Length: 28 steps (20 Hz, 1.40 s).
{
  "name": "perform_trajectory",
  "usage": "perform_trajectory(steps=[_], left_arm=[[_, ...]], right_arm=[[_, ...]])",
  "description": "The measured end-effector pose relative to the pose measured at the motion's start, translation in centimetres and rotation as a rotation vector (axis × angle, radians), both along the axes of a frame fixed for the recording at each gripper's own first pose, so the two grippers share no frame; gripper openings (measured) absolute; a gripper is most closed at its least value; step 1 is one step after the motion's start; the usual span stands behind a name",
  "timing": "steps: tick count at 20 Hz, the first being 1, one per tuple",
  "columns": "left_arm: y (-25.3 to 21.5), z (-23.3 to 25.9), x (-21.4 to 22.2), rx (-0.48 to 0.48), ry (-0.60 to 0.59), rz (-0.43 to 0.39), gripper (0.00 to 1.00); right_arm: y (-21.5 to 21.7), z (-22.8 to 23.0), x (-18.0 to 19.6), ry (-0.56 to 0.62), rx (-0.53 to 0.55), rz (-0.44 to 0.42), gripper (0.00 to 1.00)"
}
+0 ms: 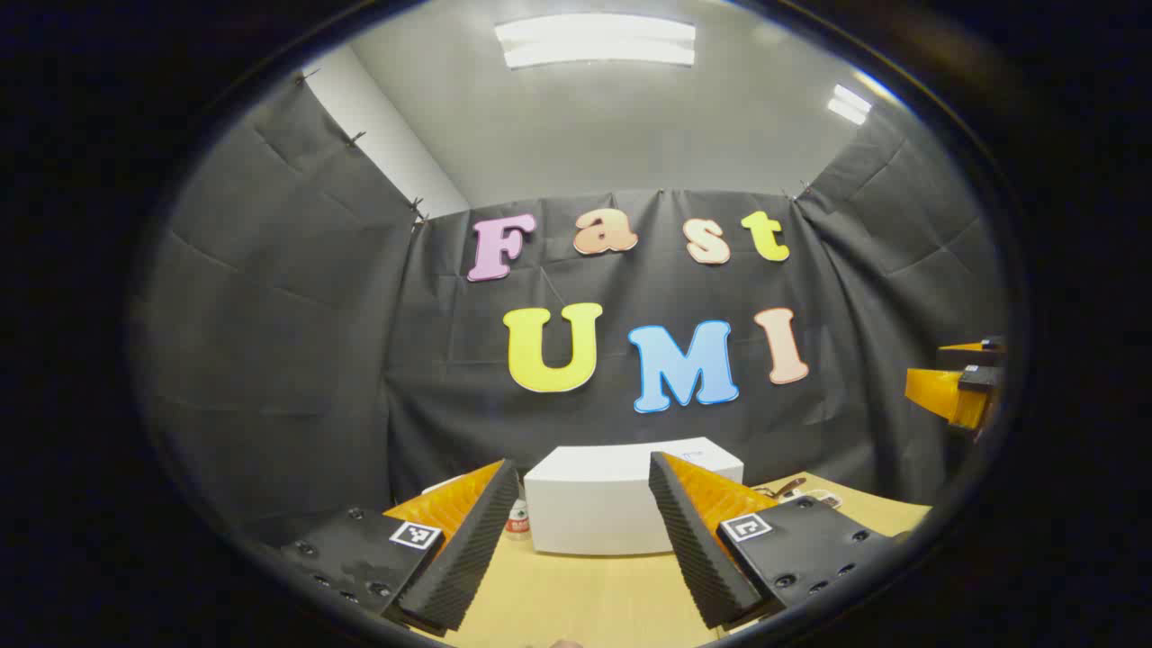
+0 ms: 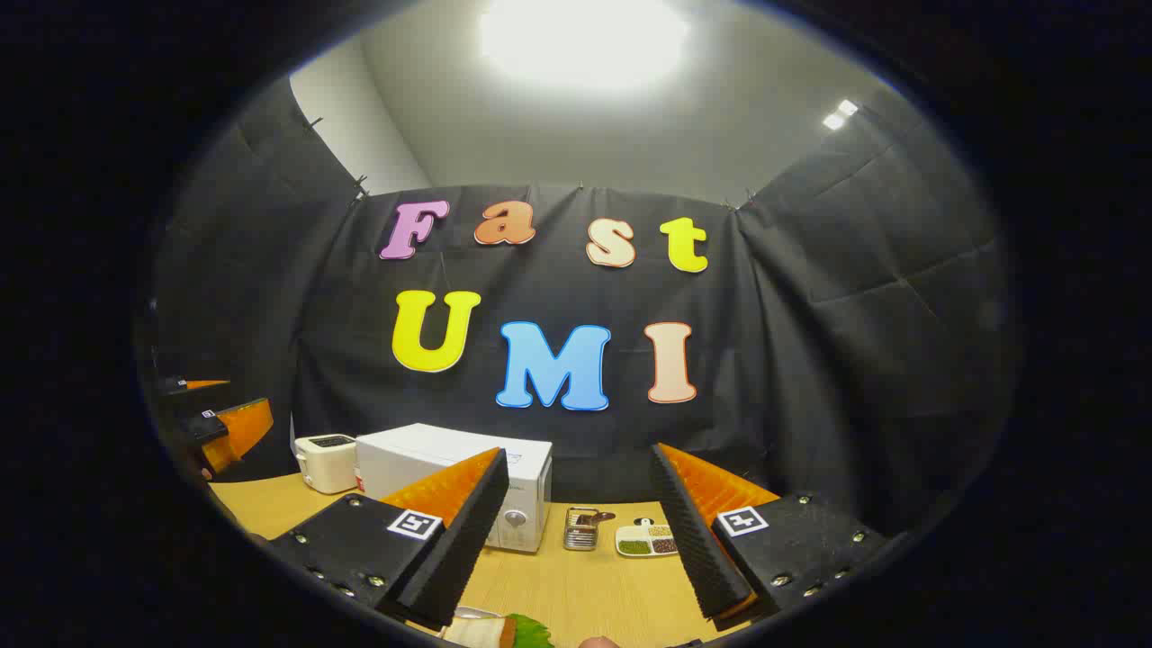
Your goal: Open the microwave oven with the left hand, put the food in, and close the microwave oven.
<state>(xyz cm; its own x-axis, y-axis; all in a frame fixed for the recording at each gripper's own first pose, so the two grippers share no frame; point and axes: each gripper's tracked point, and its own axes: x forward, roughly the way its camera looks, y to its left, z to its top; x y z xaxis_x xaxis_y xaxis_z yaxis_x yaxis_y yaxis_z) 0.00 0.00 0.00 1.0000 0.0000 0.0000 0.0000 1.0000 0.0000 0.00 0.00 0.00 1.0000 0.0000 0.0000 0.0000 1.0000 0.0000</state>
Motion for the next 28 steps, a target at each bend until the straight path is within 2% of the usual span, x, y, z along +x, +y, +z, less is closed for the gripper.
perform_trajectory(steps=[2,10,19,21,22,23,28], left_arm=[[-0.5,0.1,0.0,0.005,-0.001,-0.002,1.00],[-1.9,0.4,0.2,0.012,0.001,0.001,1.00],[-3.4,0.2,-0.1,0.014,0.013,0.015,1.00],[-3.6,0.2,0.2,0.014,0.007,0.028,1.00],[-3.6,0.3,0.4,0.024,0.002,0.035,0.97],[-3.7,0.3,0.6,0.034,0.003,0.035,1.00],[-4.9,-0.2,3.9,0.037,-0.007,-0.003,1.00]], right_arm=[[-0.4,-0.3,0.1,0.006,0.002,-0.006,0.95],[-1.9,-0.6,0.4,0.006,0.006,-0.008,0.95],[-2.4,-1.0,0.3,0.012,0.014,0.029,0.95],[-2.2,-1.3,0.2,0.015,0.024,0.054,0.95],[-2.3,-1.3,0.1,0.009,0.023,0.059,0.95],[-2.5,-1.3,0.1,0.011,0.020,0.060,0.95],[-3.0,-1.4,0.2,0.017,0.021,0.036,0.95]])
